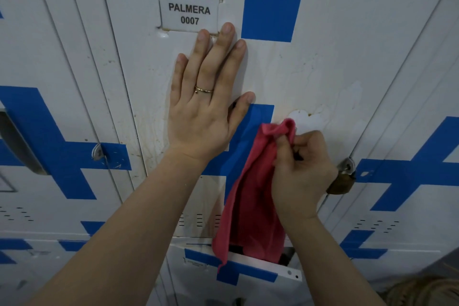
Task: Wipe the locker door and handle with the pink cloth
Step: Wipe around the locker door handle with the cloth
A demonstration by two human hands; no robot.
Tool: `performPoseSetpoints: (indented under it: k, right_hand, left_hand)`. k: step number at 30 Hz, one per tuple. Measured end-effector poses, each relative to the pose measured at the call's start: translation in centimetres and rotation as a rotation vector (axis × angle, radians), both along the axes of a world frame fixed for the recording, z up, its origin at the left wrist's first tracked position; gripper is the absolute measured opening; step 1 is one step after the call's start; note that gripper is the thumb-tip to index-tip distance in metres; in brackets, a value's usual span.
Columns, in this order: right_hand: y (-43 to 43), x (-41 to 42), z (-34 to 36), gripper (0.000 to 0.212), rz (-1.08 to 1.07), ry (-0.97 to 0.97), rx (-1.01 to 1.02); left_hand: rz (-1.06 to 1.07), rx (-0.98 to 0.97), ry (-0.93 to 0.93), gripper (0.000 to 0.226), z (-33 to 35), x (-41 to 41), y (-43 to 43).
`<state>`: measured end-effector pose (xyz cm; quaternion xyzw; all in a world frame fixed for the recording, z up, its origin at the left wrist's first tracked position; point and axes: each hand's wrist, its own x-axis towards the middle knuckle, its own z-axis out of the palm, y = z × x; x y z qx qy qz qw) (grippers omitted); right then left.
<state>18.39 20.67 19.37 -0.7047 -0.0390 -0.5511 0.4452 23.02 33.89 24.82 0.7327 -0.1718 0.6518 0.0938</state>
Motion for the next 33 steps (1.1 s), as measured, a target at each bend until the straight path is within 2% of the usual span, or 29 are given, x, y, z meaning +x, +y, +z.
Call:
performPoseSetpoints:
  k: [5,11,15,19,24,28,30,33]
  right_hand:
    - [0.7,-1.1,-1.7,0.021,0.040,0.121,-0.046]
    - [0.3,-0.4,0.8,0.024,0.004,0.053,0.024]
    - [0.8,-1.4,-0.5,0.023,0.069,0.169,-0.015]
    - [-0.5,-0.3,3.2,0.033,0.024,0.062,0.126]
    - [-0.1,-1.2,2.3,0.027,0.044,0.141,-0.008]
    - [-2.2,-0.5,5.2,0.033,0.012,0.098,0.234]
    - [-3.3,-0.6,5.0,0.033,-0.013,0.089,0.275]
    - [-3.1,-1.9,1.7,0.032,0.008,0.221,0.299]
  left_hand:
    - [-0.004,0.006,0.008,0.052,0.0,0.0,0.1]
    - [-0.001,0.004,0.008,0.053,0.0,0.0,0.1]
    - [0.000,0.013,0.011,0.052,0.0,0.0,0.1]
    - [-0.001,0.008,0.003,0.052,0.0,0.0,0.1]
    - [0.003,0.007,0.007,0.053,-0.1,-0.1,0.1]
    - [0.010,0.011,0.017,0.052,0.1,0.0,0.1]
    - [0.011,0.007,0.024,0.052,0.0,-0.1,0.1]
    - [0.002,0.007,0.034,0.052,0.0,-0.2,0.1]
